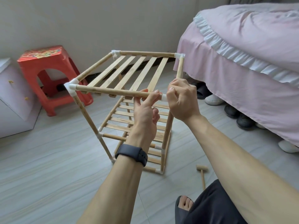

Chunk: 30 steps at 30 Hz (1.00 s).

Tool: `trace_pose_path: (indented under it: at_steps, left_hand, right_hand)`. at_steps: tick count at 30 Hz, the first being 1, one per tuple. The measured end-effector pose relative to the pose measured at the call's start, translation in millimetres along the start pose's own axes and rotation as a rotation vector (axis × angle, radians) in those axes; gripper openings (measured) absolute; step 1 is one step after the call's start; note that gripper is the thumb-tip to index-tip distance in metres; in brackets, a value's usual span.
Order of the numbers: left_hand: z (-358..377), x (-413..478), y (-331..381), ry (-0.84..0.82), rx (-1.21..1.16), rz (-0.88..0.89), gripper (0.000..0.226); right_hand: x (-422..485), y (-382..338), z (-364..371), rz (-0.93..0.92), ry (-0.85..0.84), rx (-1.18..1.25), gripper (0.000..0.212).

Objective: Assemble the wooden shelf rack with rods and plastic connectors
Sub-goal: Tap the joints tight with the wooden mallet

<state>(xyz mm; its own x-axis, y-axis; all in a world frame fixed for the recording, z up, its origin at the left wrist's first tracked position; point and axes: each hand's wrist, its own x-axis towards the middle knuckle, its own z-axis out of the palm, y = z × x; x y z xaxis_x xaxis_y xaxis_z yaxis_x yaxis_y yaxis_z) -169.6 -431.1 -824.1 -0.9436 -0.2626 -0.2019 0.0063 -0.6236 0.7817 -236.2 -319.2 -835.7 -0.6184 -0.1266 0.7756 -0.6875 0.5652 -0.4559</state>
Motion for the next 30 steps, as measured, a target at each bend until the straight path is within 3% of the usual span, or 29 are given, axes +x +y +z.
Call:
trace_pose_path:
  at_steps: [14, 20, 23, 25, 27, 29, 30]
  left_hand:
    - [-4.6, -3.8, -3.9, 0.035, 0.057, 0.027, 0.031]
    - [-15.5, -7.1, 7.4, -0.070, 0.050, -0.046, 0.056]
    - [-27.0, -7.3, 18.1, 0.126, 0.203, -0.008, 0.058]
    - [-34.7, -6.3, 25.5, 0.360, 0.326, 0.126, 0.047]
    - [-41.8, -8.0, 33.3, 0.494, 0.623, 0.443, 0.044]
    - [-48.4, -9.3, 43.7, 0.437, 0.991, 0.776, 0.040]
    - [-49.9, -9.6, 49.9, 0.362, 1.163, 0.848, 0.039]
  right_hand:
    - [3.5, 0.2, 4.0, 0.013, -0.037, 0.033, 0.045]
    - [4.2, 6.5, 10.1, 0.047, -0.048, 0.078, 0.047]
    - [1.8, 6.8, 13.5, 0.056, -0.050, 0.065, 0.046]
    - [0.8, 3.2, 15.4, 0.059, -0.051, 0.056, 0.046]
    - [0.8, -4.0, 16.7, 0.056, -0.052, 0.026, 0.044]
    - [-0.9, -17.5, 18.6, 0.045, -0.091, -0.011, 0.047]
    - [-2.7, -26.3, 21.7, 0.038, -0.133, -0.015, 0.052]
